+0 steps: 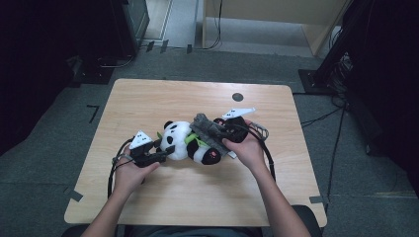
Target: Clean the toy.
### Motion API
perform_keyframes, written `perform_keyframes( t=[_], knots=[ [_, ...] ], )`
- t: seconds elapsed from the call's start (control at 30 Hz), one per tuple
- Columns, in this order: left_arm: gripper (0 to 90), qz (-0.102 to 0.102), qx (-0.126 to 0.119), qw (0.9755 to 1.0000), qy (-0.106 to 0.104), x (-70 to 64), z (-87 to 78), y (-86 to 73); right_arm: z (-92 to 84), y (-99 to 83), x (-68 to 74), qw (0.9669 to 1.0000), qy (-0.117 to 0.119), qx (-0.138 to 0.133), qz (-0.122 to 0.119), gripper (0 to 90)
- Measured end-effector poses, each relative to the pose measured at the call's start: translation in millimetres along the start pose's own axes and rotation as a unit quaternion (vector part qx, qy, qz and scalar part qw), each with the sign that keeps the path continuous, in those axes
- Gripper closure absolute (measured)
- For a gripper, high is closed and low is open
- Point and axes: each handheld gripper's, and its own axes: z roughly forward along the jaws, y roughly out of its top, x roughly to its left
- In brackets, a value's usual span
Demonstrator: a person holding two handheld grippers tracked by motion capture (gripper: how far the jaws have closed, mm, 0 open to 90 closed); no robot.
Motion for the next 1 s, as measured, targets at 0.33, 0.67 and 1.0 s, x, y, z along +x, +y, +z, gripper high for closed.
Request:
perform_keyframes(
  t=[0.33,0.67,1.0],
  knots=[
    [44.2,-0.004,0.001,1.0,-0.001,0.4,0.2,0.5,-7.1,-13.9,-8.3,0.9997,-0.001,0.0,0.023,79.1],
    [44.2,-0.005,0.004,1.0,-0.007,2.4,0.3,2.1,-13.0,-30.1,-16.9,0.9992,-0.001,0.002,0.04,79.2],
    [44.4,-0.011,0.007,0.9998,-0.013,5.5,1.0,5.4,-16.9,-44.2,-26.0,0.9981,-0.016,0.02,0.056,79.3]
  ],
)
